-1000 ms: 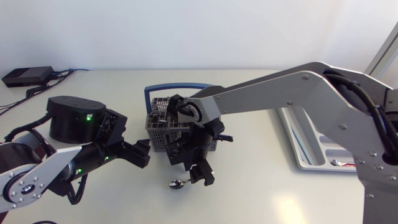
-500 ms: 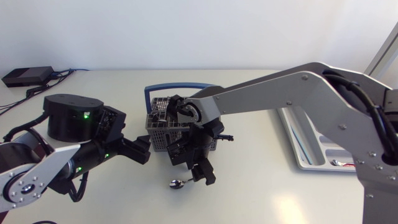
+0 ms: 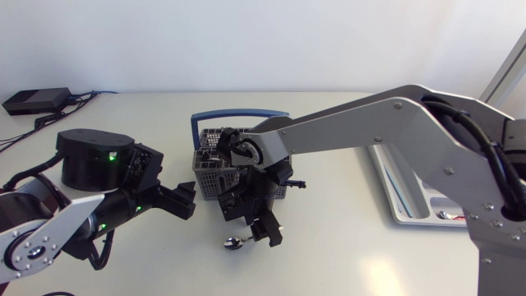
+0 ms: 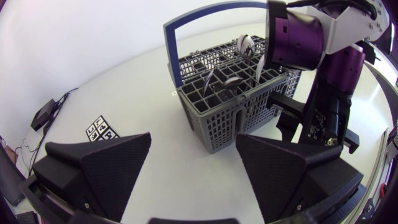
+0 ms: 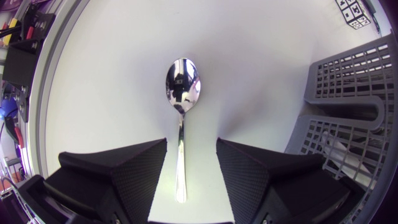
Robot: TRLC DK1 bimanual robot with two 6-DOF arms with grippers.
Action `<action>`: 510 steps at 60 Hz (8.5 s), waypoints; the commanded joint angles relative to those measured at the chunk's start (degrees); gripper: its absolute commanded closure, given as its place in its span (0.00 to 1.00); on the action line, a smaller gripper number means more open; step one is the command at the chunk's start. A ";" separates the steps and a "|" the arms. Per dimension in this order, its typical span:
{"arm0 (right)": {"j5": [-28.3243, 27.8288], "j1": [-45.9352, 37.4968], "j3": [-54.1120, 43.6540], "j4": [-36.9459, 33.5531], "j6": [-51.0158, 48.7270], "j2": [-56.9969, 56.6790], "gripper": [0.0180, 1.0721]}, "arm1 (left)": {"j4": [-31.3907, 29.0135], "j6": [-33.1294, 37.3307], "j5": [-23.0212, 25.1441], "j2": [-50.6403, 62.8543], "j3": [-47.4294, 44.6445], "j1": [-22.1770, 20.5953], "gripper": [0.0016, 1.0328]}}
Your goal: Transfer all utensils from the basket to the drawer tray.
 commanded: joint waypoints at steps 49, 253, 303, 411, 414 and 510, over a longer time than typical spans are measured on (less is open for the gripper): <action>-0.52 0.21 -5.76 2.60 0.32 -0.62 0.75 | -0.72 0.77 -0.38 -2.68 -2.11 1.12 0.08; -2.54 -10.51 -23.51 -3.11 -1.79 -30.77 0.95 | -1.07 0.60 -0.29 -5.31 -2.82 0.77 0.08; -2.54 -73.88 -18.06 -5.75 -43.54 -22.95 0.95 | -1.60 1.04 -0.38 -6.10 -2.99 -0.11 0.08; -8.52 -47.69 -29.58 -3.29 -6.01 -43.95 0.17 | -20.23 7.10 -1.87 14.46 26.01 -6.61 0.08; -8.43 -45.49 -29.84 -3.29 -3.81 -44.13 0.17 | -22.43 6.93 -1.96 16.13 28.21 -7.05 0.09; -3.69 -17.10 -36.96 10.78 19.65 -42.20 0.17 | -23.83 9.74 3.05 37.40 43.06 -7.23 0.79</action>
